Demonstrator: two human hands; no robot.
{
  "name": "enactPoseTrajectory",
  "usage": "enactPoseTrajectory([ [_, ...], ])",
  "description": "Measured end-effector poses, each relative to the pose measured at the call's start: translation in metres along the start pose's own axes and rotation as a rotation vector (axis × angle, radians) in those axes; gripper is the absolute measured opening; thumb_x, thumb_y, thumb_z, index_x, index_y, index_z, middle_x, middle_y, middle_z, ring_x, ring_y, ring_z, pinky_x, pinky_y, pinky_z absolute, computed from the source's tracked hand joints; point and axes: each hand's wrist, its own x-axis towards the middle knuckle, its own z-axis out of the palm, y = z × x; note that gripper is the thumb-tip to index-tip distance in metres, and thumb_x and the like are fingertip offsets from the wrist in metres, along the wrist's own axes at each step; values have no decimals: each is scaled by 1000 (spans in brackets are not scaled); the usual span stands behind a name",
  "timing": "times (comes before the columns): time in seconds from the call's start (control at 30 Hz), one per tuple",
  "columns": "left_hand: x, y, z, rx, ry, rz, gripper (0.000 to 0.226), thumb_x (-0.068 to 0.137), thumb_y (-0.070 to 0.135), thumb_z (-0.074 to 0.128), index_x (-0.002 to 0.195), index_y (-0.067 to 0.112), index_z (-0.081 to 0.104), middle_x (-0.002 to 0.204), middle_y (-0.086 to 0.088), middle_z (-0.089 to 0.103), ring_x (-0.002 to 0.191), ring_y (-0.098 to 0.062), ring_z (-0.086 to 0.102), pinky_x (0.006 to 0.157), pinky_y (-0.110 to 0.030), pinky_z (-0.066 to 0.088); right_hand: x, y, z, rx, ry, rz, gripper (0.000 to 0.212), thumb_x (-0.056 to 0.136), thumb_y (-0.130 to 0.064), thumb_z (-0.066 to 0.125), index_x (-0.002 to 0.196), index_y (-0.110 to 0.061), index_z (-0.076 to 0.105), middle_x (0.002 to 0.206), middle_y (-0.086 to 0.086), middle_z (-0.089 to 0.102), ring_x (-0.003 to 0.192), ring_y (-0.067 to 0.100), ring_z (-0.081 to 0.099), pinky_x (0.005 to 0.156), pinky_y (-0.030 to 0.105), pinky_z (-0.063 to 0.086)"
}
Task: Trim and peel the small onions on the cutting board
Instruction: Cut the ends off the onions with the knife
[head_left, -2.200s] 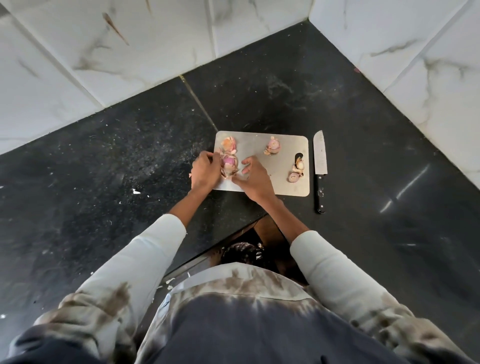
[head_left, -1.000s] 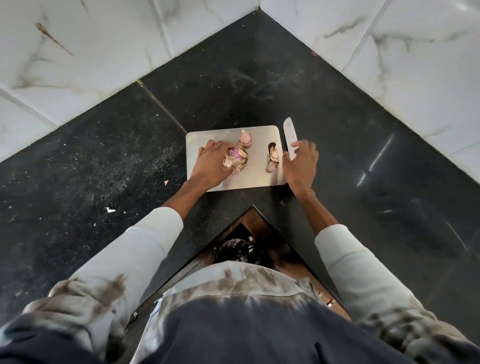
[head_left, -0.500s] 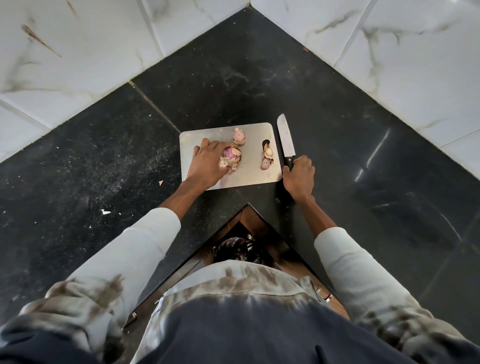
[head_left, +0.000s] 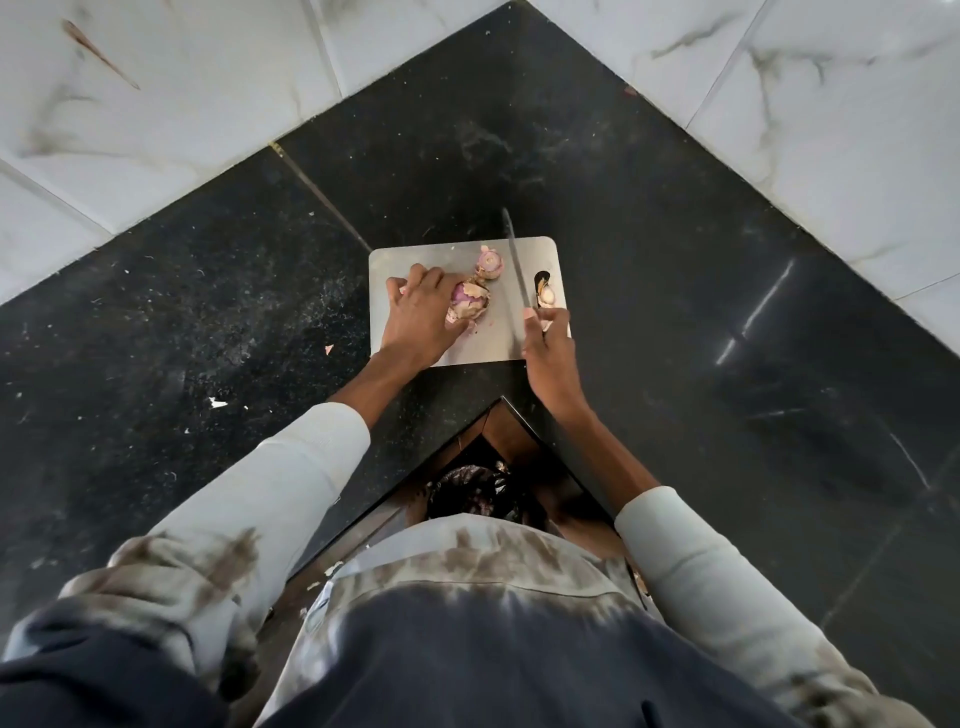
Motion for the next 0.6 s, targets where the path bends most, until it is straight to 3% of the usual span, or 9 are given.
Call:
enactPoseTrajectory([
  [0.1,-3,-3,-1,-11,-5,-1,61,90,47,75,144,28,54,140,-1,59,133,-25,43,108,-50,29,-9,5,16,-32,-21,-43,25,113,-39,41,125,-17,44,83,5,61,73,32,63,67,48,54],
  [0.2,-6,-6,-4,-12,-25,-19,62,90,49,74,145,29,53,142,0,59,136,-25,42,111,-51,28,-14,11,27,-47,-70,-72,23,114,-38,39,124,-18,42,79,10,61,69,27,61,68,54,55],
  [0.27,-8,-8,-7,-7,-29,-31,61,89,48,74,144,29,53,143,0,59,137,-24,42,111,-51,27,-14,13,31,-54,-93,-87,22,114,-36,39,123,-15,42,78,8,63,66,13,61,65,48,52],
  [0.33,-9,-10,-8,-17,-38,-46,60,89,45,74,142,28,54,143,0,59,137,-24,44,111,-51,25,-11,15,35,-59,-104,-90,21,114,-32,39,124,-14,43,77,4,64,61,2,60,63,33,49],
  [0.43,-5,-8,-10,-47,-60,-78,58,87,39,77,139,26,55,141,0,60,134,-24,51,113,-50,26,-12,13,36,-64,-108,-134,21,114,-27,40,133,-17,42,74,2,65,60,3,60,60,19,46],
  [0.6,2,-7,-13,-125,-80,-112,56,82,28,82,131,22,57,129,1,67,122,-24,61,108,-45,32,-11,11,37,-108,-121,-174,26,113,-17,39,139,-22,38,76,3,63,57,2,57,52,19,44],
])
